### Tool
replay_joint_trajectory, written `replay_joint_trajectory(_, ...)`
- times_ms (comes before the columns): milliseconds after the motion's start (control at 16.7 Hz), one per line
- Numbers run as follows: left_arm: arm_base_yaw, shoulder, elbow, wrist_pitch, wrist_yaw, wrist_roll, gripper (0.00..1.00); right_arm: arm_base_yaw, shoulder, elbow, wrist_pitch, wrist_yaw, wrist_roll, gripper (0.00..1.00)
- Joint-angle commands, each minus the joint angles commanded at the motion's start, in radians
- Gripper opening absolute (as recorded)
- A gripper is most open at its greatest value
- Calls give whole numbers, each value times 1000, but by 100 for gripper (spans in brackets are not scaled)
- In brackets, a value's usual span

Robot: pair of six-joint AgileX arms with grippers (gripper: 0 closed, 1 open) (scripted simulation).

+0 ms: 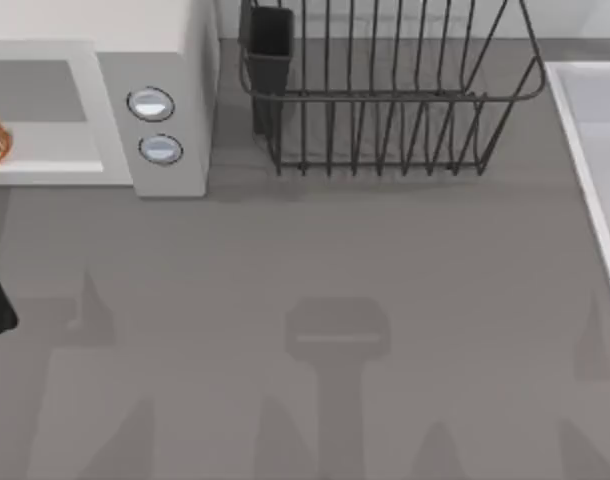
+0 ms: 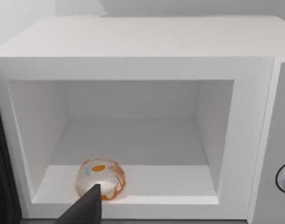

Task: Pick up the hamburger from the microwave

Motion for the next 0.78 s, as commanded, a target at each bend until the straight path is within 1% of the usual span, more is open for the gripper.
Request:
replay_joint_trajectory(300, 41, 440, 170, 206, 47, 18, 100, 0, 0, 0, 0, 0, 0, 100)
replay_joint_trajectory(780, 119, 1266, 488, 592, 134, 52, 100, 0, 0, 0, 0, 0, 0, 100)
